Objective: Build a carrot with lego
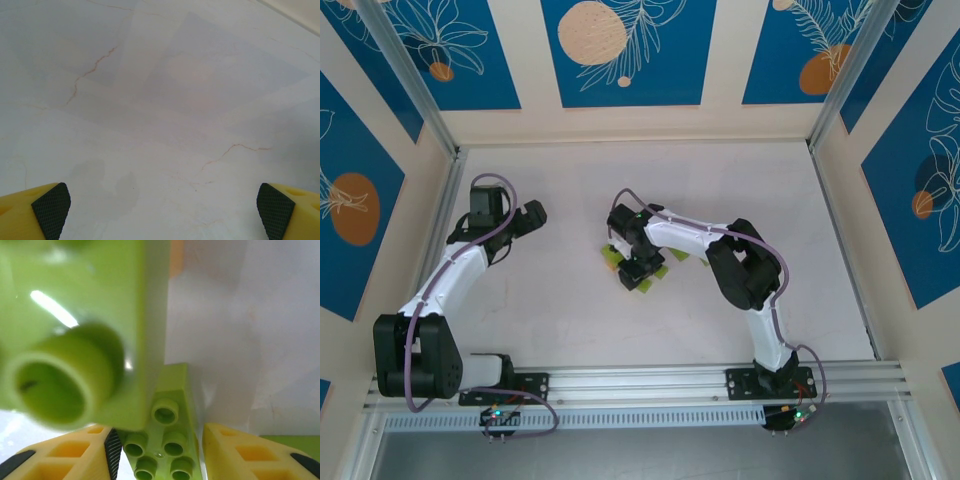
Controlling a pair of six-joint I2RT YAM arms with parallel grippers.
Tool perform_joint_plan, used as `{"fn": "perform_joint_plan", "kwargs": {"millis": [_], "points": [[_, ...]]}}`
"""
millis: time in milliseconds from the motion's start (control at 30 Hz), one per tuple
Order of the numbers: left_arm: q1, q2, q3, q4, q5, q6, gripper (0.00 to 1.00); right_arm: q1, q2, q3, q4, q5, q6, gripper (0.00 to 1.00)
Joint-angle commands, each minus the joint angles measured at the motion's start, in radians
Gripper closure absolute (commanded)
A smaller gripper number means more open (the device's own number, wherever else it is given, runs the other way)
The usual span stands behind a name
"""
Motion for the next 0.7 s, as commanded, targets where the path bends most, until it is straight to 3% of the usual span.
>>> {"fn": "perform_joint_plan", "kwargs": {"millis": [0, 300, 667], "points": [[0.014, -0.012, 0.003, -0.013, 0.013, -0.006, 0.02, 0.008, 0.004, -0.018, -0.03, 0.007, -0.004, 0.53], [0.014, -0.013, 0.003, -0.013, 0.015, -0.007, 0.02, 0.009, -0.026, -0.026, -0.046, 0.02, 0.012, 0.63], [0.013, -0.014, 0.005, -0.009, 0.022, -0.01, 0.02, 0.007, -0.18, 0.03, -0.143, 0.032, 0.057, 0.63]]}}
